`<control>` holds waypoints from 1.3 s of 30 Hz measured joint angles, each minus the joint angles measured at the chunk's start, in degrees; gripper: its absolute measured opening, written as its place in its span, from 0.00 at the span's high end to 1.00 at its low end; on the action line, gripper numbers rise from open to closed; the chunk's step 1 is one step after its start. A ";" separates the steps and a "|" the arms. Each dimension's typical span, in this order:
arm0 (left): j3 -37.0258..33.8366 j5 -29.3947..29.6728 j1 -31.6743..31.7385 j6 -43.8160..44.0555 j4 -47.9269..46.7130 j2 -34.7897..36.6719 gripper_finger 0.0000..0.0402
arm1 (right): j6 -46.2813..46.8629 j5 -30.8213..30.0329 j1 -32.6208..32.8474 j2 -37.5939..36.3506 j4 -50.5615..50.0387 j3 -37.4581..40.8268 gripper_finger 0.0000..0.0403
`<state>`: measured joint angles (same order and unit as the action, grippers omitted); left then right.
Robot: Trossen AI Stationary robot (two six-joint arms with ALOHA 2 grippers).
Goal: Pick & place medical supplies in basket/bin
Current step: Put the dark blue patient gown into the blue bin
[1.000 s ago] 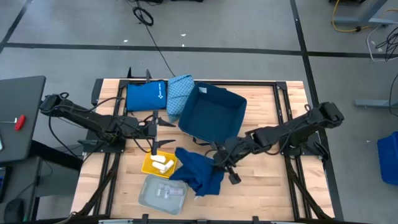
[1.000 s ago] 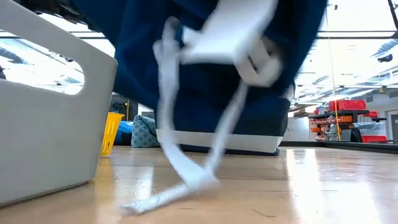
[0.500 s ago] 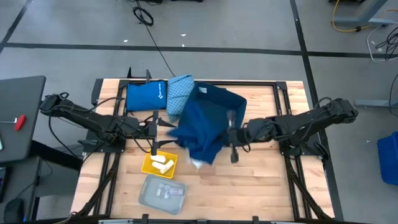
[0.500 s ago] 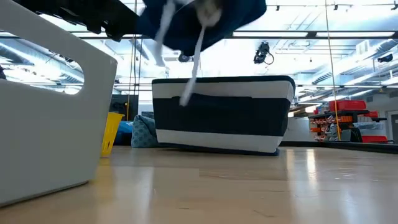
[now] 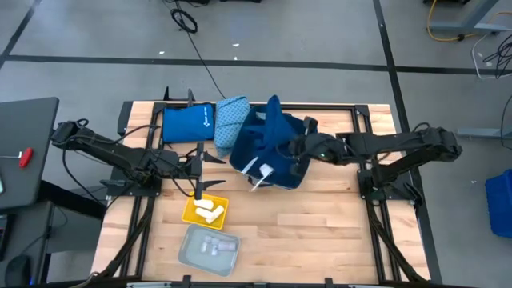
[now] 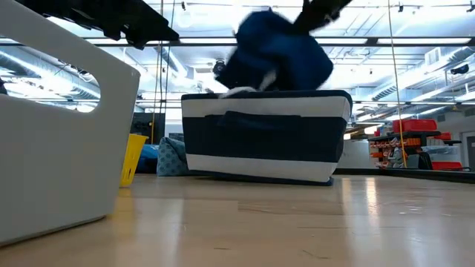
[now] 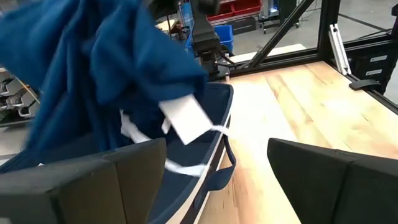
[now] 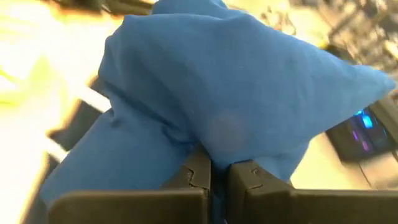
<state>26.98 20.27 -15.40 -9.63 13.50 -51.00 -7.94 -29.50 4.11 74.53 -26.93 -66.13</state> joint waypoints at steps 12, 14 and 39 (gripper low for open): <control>0.00 0.00 0.00 -0.04 0.13 0.00 0.30 | 1.25 15.27 -9.98 12.62 -6.04 -0.02 0.96; 0.00 0.00 0.00 -0.08 0.11 0.00 0.30 | 1.27 16.51 -10.55 14.71 -5.88 -0.02 0.96; 0.00 0.17 0.00 0.98 0.38 0.00 0.30 | 1.08 8.59 -9.19 12.72 0.27 -0.07 0.30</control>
<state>26.98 20.44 -15.40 -8.65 13.88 -51.00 -6.87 -20.92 -5.08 87.25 -26.65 -66.19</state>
